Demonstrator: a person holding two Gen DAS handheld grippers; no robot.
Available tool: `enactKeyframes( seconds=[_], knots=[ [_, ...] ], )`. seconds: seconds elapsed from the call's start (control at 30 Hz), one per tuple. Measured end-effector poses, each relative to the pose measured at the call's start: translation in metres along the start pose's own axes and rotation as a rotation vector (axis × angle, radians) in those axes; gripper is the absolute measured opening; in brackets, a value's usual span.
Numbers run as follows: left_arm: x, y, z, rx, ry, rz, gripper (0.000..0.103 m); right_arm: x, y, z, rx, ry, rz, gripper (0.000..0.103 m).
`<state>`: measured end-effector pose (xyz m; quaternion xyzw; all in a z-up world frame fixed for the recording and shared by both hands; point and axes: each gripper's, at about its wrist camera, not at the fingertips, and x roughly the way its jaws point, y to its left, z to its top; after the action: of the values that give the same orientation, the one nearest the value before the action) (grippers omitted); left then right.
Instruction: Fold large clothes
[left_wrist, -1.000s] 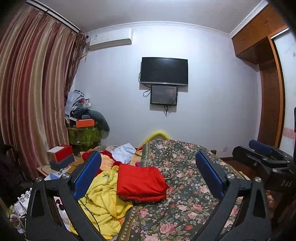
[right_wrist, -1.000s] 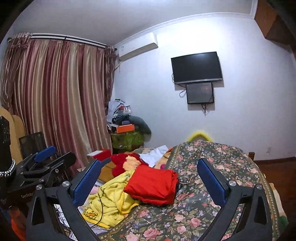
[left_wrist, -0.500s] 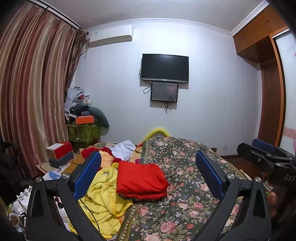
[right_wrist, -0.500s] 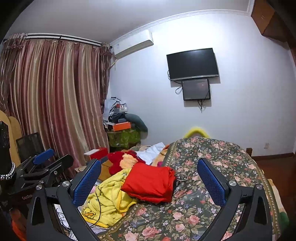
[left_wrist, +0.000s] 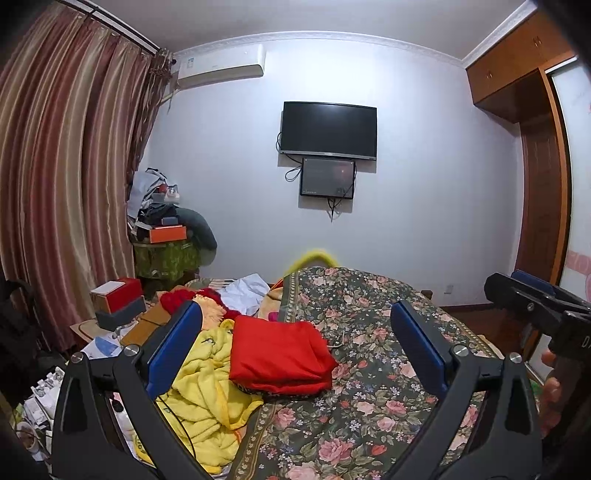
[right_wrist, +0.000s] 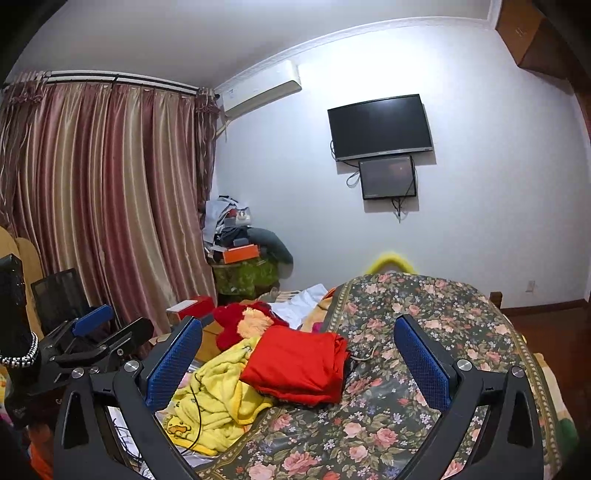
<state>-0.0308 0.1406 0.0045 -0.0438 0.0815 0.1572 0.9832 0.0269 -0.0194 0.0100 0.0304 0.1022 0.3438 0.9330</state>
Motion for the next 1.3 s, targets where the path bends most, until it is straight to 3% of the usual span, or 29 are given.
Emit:
enactKeyframes(
  seconds=[1.3],
  knots=[
    [0.0088,0.0011,-0.0032,-0.027,0.034,-0.065,0.103,0.0064,-0.0020,0.0006,0.013,0.019,-0.019,0.103]
  ],
)
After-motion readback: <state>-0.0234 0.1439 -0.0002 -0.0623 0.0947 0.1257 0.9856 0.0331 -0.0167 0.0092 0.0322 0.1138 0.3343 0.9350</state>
